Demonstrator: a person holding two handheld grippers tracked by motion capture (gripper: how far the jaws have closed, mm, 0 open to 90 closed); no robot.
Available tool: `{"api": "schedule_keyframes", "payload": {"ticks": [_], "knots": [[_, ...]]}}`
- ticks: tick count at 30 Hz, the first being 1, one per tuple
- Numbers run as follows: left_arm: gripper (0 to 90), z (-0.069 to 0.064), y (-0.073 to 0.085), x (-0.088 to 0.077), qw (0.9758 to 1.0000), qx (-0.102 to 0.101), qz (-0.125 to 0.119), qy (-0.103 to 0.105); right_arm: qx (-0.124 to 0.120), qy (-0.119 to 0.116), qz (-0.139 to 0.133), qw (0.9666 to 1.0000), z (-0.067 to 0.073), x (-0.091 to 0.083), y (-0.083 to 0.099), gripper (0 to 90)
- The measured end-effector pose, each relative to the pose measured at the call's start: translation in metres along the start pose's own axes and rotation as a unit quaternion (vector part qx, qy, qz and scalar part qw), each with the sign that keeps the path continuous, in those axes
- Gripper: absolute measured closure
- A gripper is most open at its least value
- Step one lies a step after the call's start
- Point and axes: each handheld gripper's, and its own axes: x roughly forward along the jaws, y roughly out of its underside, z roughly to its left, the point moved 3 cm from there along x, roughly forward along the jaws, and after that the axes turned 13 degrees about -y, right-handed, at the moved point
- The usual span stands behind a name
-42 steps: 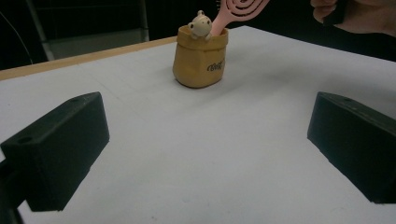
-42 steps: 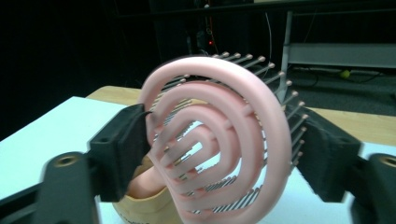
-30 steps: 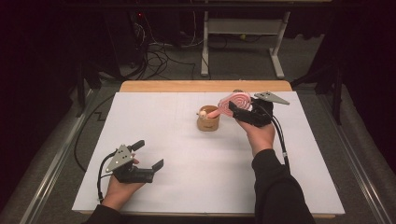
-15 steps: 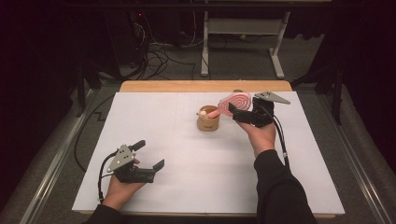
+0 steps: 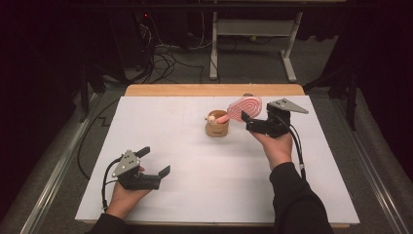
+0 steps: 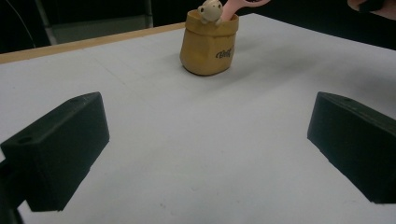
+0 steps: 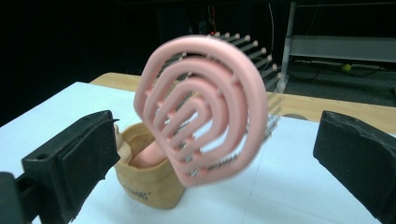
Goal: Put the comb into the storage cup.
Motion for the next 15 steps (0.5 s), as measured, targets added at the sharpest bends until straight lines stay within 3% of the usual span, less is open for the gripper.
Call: {"api": "schedule_keyframes", "payload": {"ticks": [3,7,11,15], "knots": [[0.0,0.000,0.000,-0.001,1.0000,-0.002,-0.003,0.000,-0.004,0.002,0.004,1.0000,0.001,-0.003,0.007,0.2],[0.0,-0.001,0.000,-0.001,1.0000,-0.003,-0.003,0.000,-0.014,0.008,0.011,0.9998,-0.001,-0.011,0.033,0.2],[0.0,0.000,0.000,0.000,1.0000,-0.003,-0.001,-0.001,-0.019,0.011,0.012,0.9997,-0.003,-0.017,0.047,0.2],[0.0,0.001,0.001,0.001,1.0000,-0.005,0.002,-0.003,-0.023,0.005,0.031,0.9993,-0.002,-0.025,0.069,0.2]]}}
